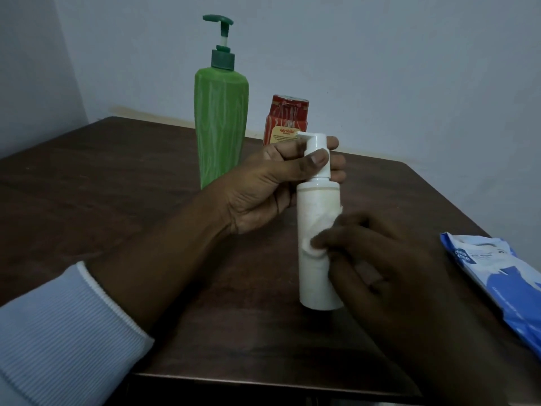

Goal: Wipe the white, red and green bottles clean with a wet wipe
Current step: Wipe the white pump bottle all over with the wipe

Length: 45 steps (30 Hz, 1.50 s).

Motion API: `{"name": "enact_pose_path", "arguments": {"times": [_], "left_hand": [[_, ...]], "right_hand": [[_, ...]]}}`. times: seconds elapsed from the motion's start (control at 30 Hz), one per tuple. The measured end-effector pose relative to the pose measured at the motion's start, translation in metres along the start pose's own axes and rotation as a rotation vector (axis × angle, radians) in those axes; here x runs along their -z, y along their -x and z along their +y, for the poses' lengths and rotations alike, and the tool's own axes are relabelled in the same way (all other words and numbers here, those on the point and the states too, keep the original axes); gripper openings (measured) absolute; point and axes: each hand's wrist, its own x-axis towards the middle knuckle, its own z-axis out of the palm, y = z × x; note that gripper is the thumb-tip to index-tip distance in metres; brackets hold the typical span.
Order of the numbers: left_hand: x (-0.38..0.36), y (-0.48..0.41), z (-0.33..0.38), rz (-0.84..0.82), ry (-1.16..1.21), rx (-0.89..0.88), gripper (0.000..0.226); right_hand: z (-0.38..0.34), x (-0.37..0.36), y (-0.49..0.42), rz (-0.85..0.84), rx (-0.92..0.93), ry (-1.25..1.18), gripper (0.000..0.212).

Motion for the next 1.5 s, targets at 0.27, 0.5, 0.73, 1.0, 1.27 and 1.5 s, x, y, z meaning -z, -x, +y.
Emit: {"name": "enact_pose_path", "arguments": {"times": [0.27,0.5,0.73,1.0,1.27,1.5], "left_hand": [[0.002,0.000,0.003,-0.017,0.025,0.040,0.046],[0.001,-0.001,0.000,0.067,0.013,0.030,0.037],[-0.001,-0.001,0.001,0.083,0.033,0.042,0.040],[-0.004,-0.001,0.001,0.085,0.026,0.039,0.043],[-0.006,-0.001,0.000,0.097,0.008,0.035,0.042],[-0.006,-0.005,-0.001,0.108,0.013,0.030,0.039]], "right_hand": [[0.005,0.009,0.003,-0.119,-0.061,-0.050,0.020],[0.006,0.004,0.001,-0.006,-0.018,0.056,0.021],[0.000,0.006,0.001,-0.093,0.035,0.088,0.024],[0.000,0.012,0.001,-0.098,-0.007,0.079,0.021],[0.003,0.001,-0.002,0.085,-0.018,0.137,0.018],[0.001,-0.005,-0.016,0.161,-0.059,0.137,0.020]]}}
